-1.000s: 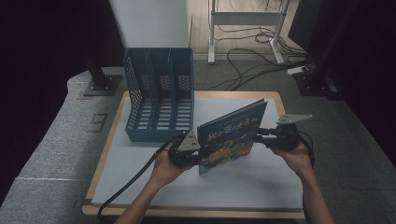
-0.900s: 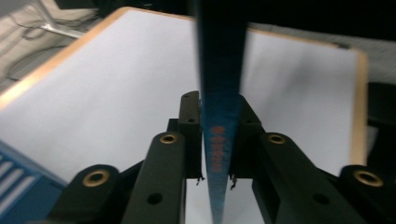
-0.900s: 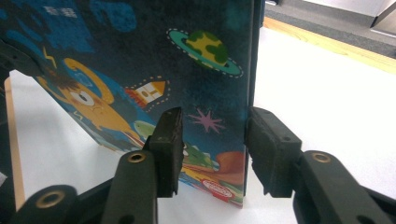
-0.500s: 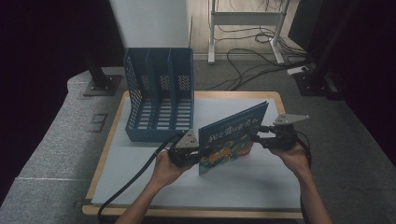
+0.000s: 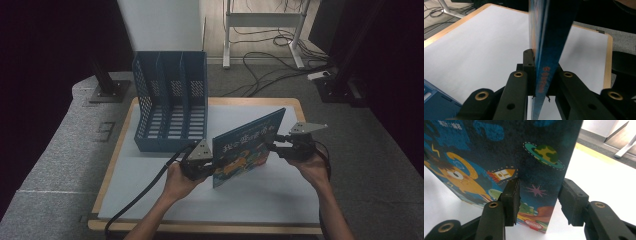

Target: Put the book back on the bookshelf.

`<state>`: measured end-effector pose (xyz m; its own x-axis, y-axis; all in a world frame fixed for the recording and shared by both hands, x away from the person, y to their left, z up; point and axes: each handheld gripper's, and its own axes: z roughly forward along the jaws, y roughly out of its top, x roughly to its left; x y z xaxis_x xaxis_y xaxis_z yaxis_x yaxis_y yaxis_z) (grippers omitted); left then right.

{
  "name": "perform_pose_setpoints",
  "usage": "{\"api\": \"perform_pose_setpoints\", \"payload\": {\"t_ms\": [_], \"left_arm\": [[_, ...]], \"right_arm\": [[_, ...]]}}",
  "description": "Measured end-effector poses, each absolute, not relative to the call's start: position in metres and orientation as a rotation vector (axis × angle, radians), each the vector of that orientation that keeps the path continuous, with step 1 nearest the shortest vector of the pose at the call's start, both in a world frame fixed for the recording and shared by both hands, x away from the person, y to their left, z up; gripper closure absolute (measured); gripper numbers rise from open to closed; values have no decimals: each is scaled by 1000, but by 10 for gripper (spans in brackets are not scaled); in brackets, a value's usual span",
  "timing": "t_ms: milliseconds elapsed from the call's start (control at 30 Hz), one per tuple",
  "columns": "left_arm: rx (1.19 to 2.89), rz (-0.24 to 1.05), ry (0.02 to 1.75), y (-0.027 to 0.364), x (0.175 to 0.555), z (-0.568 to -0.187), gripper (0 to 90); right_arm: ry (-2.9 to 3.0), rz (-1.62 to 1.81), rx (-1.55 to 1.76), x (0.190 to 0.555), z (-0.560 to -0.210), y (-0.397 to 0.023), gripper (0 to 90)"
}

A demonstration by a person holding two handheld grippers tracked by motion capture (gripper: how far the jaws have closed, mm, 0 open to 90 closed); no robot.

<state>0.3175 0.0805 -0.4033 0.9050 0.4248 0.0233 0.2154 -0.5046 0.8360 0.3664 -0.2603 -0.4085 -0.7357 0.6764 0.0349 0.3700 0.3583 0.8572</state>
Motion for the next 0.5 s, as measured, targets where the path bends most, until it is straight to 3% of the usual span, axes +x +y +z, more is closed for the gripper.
{"api": "perform_pose_setpoints", "payload": {"t_ms": [500], "left_arm": [[2067, 249, 482, 99, 318, -384, 832]], "right_arm": [[2275, 1338, 864, 367, -387, -246, 521]]}}
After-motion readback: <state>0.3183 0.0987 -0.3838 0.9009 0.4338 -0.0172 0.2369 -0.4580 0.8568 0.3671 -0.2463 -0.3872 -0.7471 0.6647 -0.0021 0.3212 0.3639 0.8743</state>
